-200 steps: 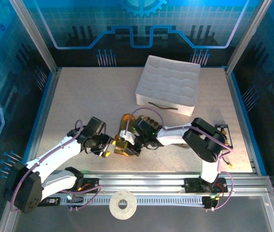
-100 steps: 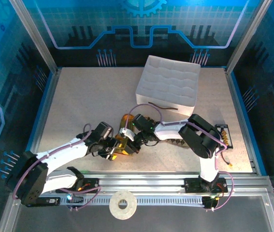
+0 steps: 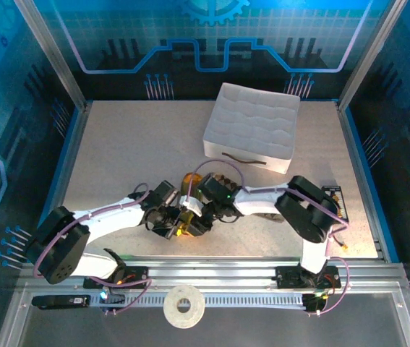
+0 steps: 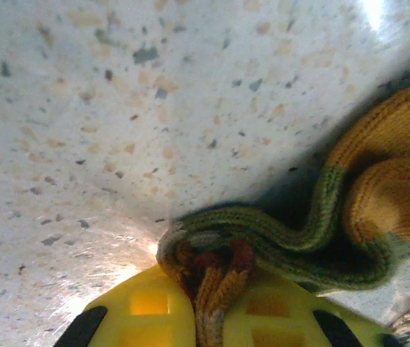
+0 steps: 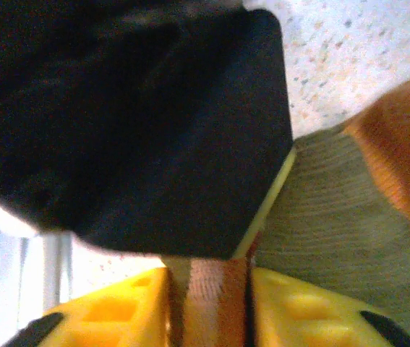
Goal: Roll the socks
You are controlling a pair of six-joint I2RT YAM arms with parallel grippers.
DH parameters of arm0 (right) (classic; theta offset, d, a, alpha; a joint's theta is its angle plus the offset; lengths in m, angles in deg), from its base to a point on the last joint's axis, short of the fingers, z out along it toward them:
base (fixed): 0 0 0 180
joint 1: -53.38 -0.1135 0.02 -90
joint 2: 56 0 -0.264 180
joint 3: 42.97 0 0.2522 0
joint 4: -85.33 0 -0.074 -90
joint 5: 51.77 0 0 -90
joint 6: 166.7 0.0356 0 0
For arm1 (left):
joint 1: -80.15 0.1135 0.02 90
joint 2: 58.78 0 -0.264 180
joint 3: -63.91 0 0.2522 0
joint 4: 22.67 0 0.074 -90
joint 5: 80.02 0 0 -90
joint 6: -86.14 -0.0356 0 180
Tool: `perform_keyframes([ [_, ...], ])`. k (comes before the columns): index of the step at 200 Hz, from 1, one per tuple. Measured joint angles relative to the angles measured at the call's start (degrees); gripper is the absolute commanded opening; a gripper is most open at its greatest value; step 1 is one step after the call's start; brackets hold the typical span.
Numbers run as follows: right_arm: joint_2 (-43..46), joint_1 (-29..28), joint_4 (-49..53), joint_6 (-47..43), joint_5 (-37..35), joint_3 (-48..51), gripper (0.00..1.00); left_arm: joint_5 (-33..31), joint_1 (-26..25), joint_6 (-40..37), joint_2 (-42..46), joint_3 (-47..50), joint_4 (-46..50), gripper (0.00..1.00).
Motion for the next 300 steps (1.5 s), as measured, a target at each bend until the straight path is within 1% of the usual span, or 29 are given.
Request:
perform_keyframes([
  [9, 4.04, -1.90, -2.29, -2.64, -4.66, 3.91, 0.60, 0.22, 0.00, 0.44, 0.00, 0.00, 0.02, 0.00],
  [15, 6.82, -3.52, -4.07, -4.72, -7.93, 6.71, 0.64, 0.33, 0.09, 0.66, 0.00, 0.00, 0.04, 0.00],
  [26, 11.82, -7.45, -7.43, -8.72, -14.58, 11.69, 0.65, 0.81, 0.37, 0.85, 0.00, 0.00, 0.11, 0.00],
  [36, 14.36, -10.36, -9.11, -12.02, -19.10, 13.97, 0.64, 1.42, 0.79, 0.83, 0.00, 0.00, 0.24, 0.00],
  [47, 15.26, -12.24, -10.47, -15.37, -23.87, 14.43, 0.64, 2.12, 1.44, 0.81, -0.02, -0.02, 0.22, 0.00],
  [64, 15.28, -13.70, -12.74, -19.50, -29.20, 14.43, 0.63, 3.37, 2.38, 0.72, -0.44, -0.13, 0.31, 0.00],
  [82, 14.80, -15.21, -13.70, -22.36, -33.07, 14.16, 0.59, 4.39, 3.15, 0.15, -1.36, -0.87, 1.09, 0.00],
  [107, 10.43, -16.96, -14.12, -24.87, -37.44, 11.69, 0.51, 5.29, 3.74, -0.31, -2.62, -2.05, 2.38, 0.00],
  [140, 6.21, -17.27, -13.88, -25.66, -40.79, 9.90, 0.32, 5.75, 4.28, -1.46, -3.39, -2.95, 3.54, 0.00],
  [167, 5.05, -17.27, -12.79, -24.94, -41.48, 8.52, 0.18, 5.73, 4.72, -1.84, -3.37, -3.10, 4.35, 0.00],
  [190, 4.55, -17.25, -12.13, -23.63, -41.18, 7.39, 0.00, 4.85, 5.49, -2.64, -2.54, -3.10, 5.68, 0.00],
  [193, 4.55, -17.20, -12.02, -23.21, -40.96, 7.28, 0.00, 4.66, 5.55, -2.71, -2.34, -3.10, 5.92, 0.02],
  [205, 4.55, -16.83, -11.69, -22.08, -39.28, 6.86, 0.00, 3.93, 5.81, -2.91, -1.29, -3.10, 7.21, 0.14],
  [230, 4.50, -14.29, -9.53, -18.84, -32.59, 5.09, 0.00, 1.46, 6.25, -3.50, 3.04, -2.99, 10.75, 0.49],
  [238, 4.39, -12.94, -8.09, -17.66, -30.21, 4.66, 0.00, 0.04, 7.04, -4.02, 5.64, -2.93, 12.63, 0.57],
  [248, 3.89, -10.99, -6.54, -16.11, -26.73, 3.96, 0.00, -1.33, 8.09, -3.74, 8.85, -2.80, 14.34, 0.64],
  [255, 3.43, -9.62, -5.62, -14.88, -23.96, 3.21, 0.00, -2.10, 8.79, -3.93, 11.15, -2.62, 15.17, 0.68],
  [264, 2.89, -8.17, -4.74, -13.49, -21.00, 2.40, 0.00, -3.10, 9.66, -4.37, 14.34, -2.49, 16.31, 0.69],
  [281, 1.25, -5.92, -2.19, -10.78, -15.63, -0.02, 0.00, -4.39, 10.60, -4.39, 19.26, -1.64, 17.09, 0.69],
  [300, -0.81, -4.07, 0.04, -8.28, -10.71, -2.58, 0.00, -4.66, 10.82, -4.44, 23.61, 0.76, 16.28, 0.66],
])
